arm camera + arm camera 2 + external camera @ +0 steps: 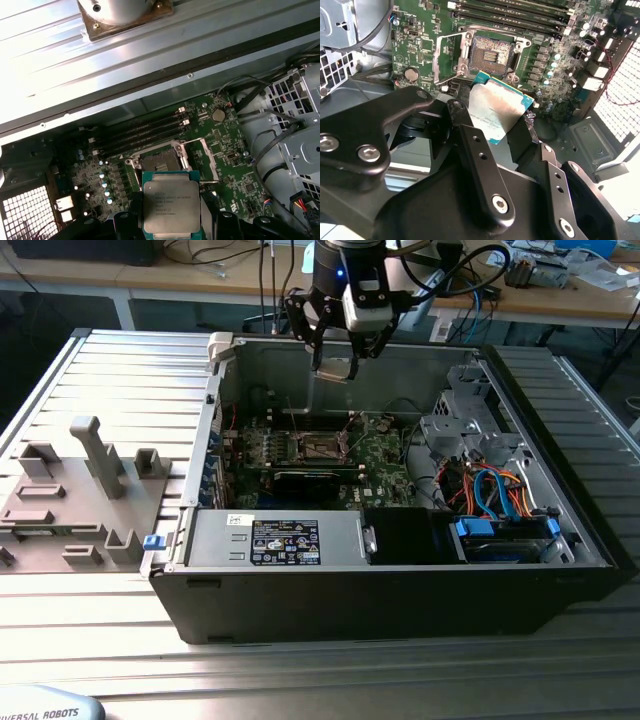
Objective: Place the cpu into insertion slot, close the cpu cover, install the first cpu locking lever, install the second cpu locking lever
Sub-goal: 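Place the cpu into insertion slot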
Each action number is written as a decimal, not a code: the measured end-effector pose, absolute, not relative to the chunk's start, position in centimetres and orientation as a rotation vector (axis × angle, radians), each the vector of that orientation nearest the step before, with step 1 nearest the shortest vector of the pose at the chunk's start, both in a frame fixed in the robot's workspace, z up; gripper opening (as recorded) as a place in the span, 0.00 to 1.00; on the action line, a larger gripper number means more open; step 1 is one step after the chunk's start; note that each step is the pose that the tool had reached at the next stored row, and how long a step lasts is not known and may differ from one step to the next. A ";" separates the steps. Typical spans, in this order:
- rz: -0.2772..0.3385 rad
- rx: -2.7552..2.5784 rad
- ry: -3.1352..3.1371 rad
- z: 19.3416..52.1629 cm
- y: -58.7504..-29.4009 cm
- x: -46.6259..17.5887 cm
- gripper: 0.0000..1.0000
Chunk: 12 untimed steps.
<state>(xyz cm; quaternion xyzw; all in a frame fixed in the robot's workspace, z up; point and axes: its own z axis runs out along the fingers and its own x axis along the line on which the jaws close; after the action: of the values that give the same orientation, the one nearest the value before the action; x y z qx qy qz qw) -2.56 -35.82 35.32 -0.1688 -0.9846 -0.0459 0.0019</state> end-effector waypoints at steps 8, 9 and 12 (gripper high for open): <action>-0.144 -0.564 -3.084 35.3 -35.8 -2.6 0.54; -0.144 -0.567 -3.084 35.3 -35.8 -2.6 0.54; -0.144 -0.575 -3.083 35.3 -35.8 -2.6 0.54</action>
<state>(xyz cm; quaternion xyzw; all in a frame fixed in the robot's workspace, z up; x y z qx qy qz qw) -2.56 -35.82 35.32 -0.1831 -0.9820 -0.0459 0.0013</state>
